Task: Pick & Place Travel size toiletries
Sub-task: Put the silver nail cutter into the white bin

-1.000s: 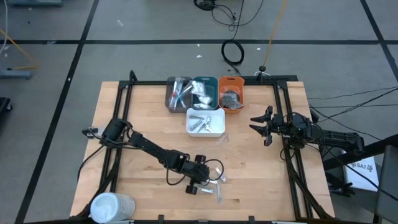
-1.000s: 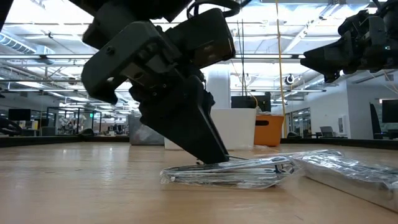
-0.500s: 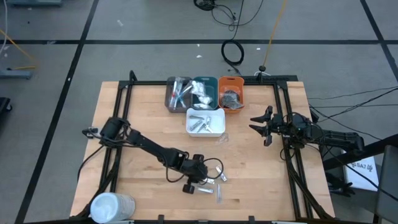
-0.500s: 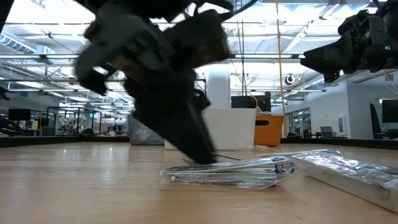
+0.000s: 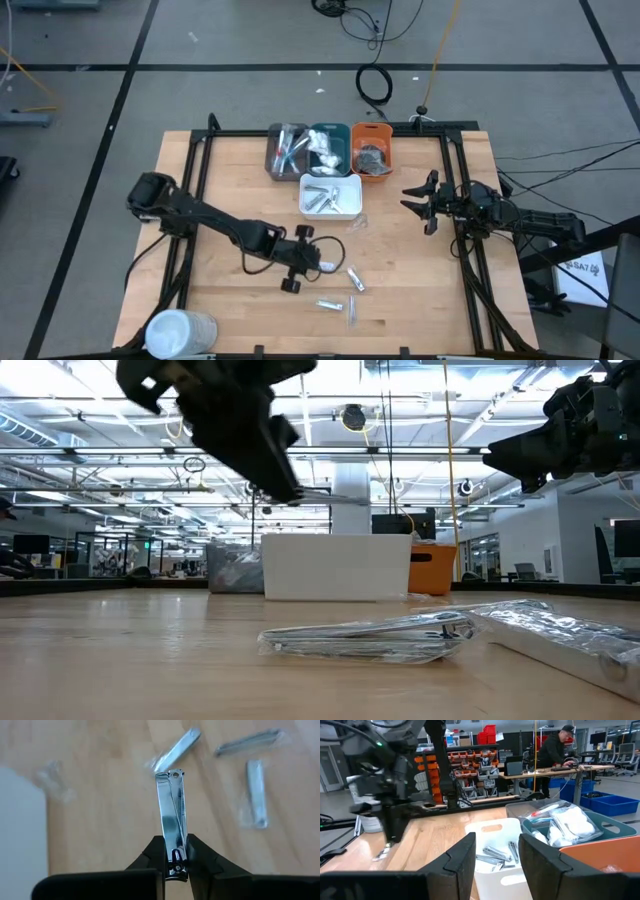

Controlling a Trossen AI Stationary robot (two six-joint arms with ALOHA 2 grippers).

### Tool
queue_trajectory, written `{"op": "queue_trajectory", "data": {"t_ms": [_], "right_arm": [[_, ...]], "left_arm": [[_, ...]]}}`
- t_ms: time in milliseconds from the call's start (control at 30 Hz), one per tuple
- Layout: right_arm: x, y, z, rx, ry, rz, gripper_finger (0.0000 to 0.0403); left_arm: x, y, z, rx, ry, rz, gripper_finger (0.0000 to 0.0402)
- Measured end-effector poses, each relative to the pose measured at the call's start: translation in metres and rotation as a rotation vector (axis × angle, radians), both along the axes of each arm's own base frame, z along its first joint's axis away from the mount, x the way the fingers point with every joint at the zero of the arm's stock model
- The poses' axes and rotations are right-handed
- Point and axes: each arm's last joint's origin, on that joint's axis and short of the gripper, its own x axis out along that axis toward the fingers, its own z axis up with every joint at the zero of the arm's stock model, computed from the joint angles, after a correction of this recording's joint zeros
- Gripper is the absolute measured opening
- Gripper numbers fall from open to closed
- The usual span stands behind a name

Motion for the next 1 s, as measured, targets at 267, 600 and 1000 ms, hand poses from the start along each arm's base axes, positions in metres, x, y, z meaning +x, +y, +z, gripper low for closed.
{"op": "queue_trajectory", "data": {"t_ms": [267, 600, 1000], "right_arm": [[0.0, 0.0, 0.0, 0.0, -0.002, 0.0, 0.0141], [0.001, 0.0, 0.0, 0.001, 0.003, 0.0, 0.0141], [0.001, 0.0, -0.001, 0.003, 0.017, 0.0, 0.0141]], "left_arm": [[-0.039, 0.03, -0.017, -0.066, -0.213, 0.126, 0.0035], [-0.059, 0.069, -0.003, -0.085, -0.782, 0.314, 0.0039], [-0.006, 0.123, 0.031, 0.135, -0.406, 0.365, 0.0046]]}}
